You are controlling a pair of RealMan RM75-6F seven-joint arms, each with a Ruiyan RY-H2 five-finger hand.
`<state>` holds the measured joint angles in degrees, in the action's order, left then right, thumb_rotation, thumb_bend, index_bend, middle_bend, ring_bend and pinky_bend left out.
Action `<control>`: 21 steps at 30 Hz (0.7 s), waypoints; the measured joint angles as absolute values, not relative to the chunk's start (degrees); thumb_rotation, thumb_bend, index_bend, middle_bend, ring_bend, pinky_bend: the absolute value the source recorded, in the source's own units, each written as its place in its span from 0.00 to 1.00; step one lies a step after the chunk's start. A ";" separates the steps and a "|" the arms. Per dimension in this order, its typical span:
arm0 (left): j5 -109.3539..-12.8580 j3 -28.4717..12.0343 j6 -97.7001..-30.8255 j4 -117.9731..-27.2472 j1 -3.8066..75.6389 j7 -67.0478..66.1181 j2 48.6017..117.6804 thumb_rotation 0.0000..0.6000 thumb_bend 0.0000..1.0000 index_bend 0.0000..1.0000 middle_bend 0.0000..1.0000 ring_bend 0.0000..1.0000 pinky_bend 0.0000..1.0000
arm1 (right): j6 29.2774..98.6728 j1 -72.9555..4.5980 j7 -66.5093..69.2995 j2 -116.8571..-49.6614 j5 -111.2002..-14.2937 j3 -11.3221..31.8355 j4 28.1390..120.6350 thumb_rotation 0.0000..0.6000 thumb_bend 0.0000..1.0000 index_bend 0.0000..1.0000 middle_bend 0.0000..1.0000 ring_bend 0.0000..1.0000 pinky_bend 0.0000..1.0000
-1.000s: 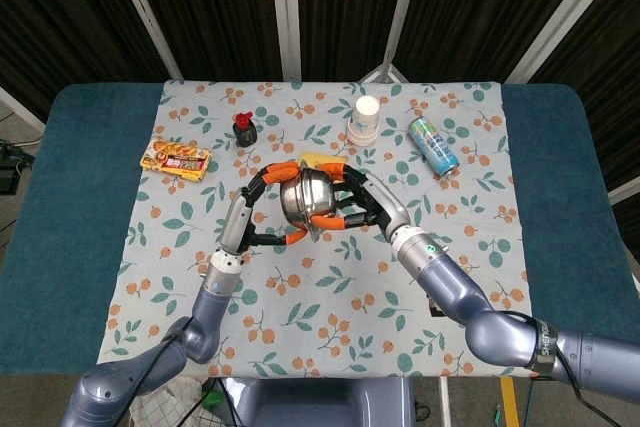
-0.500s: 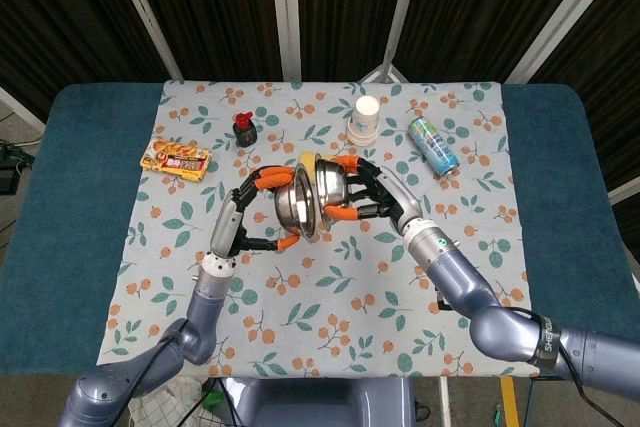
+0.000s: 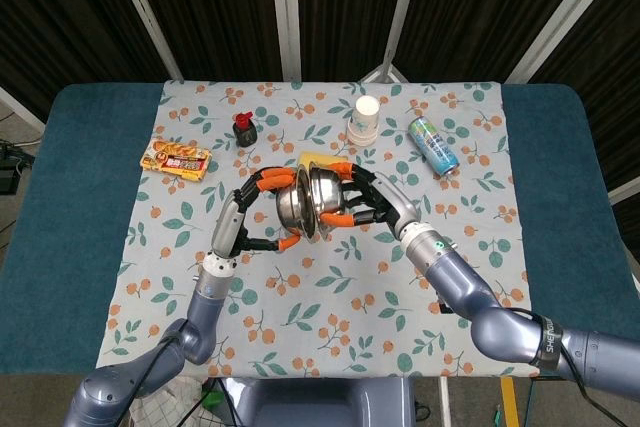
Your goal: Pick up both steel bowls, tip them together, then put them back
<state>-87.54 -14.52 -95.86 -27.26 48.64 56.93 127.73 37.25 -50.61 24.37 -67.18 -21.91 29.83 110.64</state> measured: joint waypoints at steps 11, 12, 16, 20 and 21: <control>-87.94 -13.57 -95.34 -24.16 49.23 56.28 129.63 1.00 0.10 0.40 0.24 0.19 0.42 | 34.47 -50.91 25.65 -66.35 -22.08 29.20 110.91 1.00 0.21 0.42 0.28 0.45 0.47; -87.90 -13.51 -95.29 -23.74 49.21 56.43 129.84 1.00 0.10 0.40 0.24 0.19 0.42 | 34.35 -50.87 25.84 -66.13 -22.11 29.28 110.99 1.00 0.20 0.42 0.28 0.45 0.47; -87.45 -13.50 -95.08 -23.22 49.15 57.03 130.00 1.00 0.10 0.40 0.24 0.19 0.42 | 33.78 -50.53 26.81 -65.00 -22.18 29.68 111.27 1.00 0.20 0.42 0.28 0.45 0.47; -87.34 -13.54 -95.72 -22.82 49.10 57.50 129.92 1.00 0.10 0.40 0.24 0.19 0.42 | 33.72 -49.76 27.84 -63.51 -22.45 30.39 111.18 1.00 0.21 0.42 0.28 0.45 0.47; -87.38 -13.53 -96.15 -22.78 49.10 57.60 129.78 1.00 0.10 0.40 0.24 0.19 0.42 | 33.83 -49.56 28.01 -63.16 -22.55 30.50 111.04 1.00 0.20 0.42 0.28 0.45 0.47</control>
<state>-87.38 -13.53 -96.15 -22.78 49.10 57.60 129.78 33.83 -49.56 28.01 -63.16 -22.55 30.50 111.04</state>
